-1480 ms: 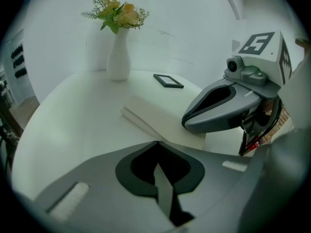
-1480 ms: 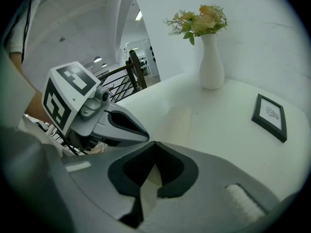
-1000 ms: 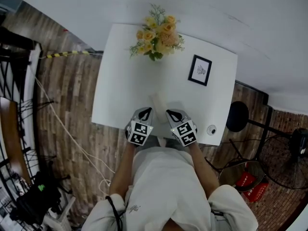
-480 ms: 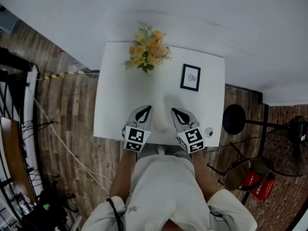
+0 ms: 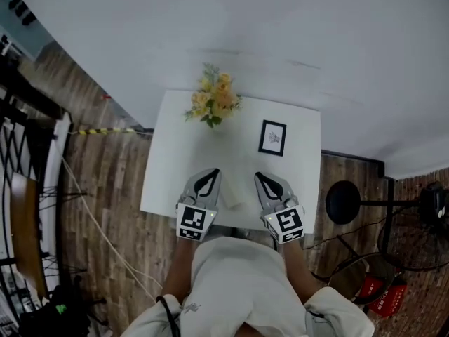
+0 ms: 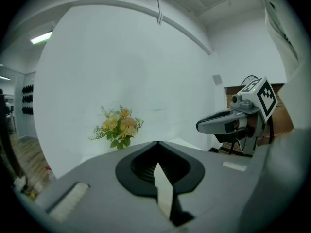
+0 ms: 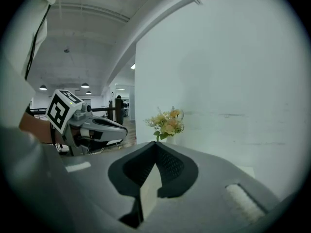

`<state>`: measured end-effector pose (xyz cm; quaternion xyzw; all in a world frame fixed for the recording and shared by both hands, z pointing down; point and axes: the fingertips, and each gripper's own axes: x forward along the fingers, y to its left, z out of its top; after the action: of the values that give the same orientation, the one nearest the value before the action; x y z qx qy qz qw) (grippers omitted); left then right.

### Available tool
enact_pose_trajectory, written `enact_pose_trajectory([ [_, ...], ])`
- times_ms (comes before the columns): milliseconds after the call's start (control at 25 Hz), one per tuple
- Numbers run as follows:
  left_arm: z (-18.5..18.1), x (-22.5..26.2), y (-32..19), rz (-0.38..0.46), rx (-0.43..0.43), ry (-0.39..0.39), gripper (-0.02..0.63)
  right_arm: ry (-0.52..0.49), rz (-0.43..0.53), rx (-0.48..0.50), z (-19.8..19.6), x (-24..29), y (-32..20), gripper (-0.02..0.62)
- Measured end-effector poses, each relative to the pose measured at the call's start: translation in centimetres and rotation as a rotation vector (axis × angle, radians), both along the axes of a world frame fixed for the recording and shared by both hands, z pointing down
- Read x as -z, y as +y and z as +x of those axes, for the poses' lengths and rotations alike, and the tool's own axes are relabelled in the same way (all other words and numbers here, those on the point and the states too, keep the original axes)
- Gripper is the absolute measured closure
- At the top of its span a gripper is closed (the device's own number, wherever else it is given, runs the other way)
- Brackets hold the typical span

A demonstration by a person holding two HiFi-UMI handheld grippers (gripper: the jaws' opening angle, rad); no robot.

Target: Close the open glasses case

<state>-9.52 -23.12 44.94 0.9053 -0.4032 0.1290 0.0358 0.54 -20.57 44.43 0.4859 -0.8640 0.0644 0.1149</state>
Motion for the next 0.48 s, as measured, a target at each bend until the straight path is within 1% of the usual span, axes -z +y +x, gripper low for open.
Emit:
enact_pose_trajectory([
  [200,0.5,1.6,1.3,0.03,0.019,-0.005,0.586,-0.017,0.016,0.016,0.7,1.2,0.8,0.592],
  [480,0.7,2.7,1.6,0.063,0.028,0.0,0.586,0.003,0.063,0.025,0.8,2.4,1.0,0.592],
])
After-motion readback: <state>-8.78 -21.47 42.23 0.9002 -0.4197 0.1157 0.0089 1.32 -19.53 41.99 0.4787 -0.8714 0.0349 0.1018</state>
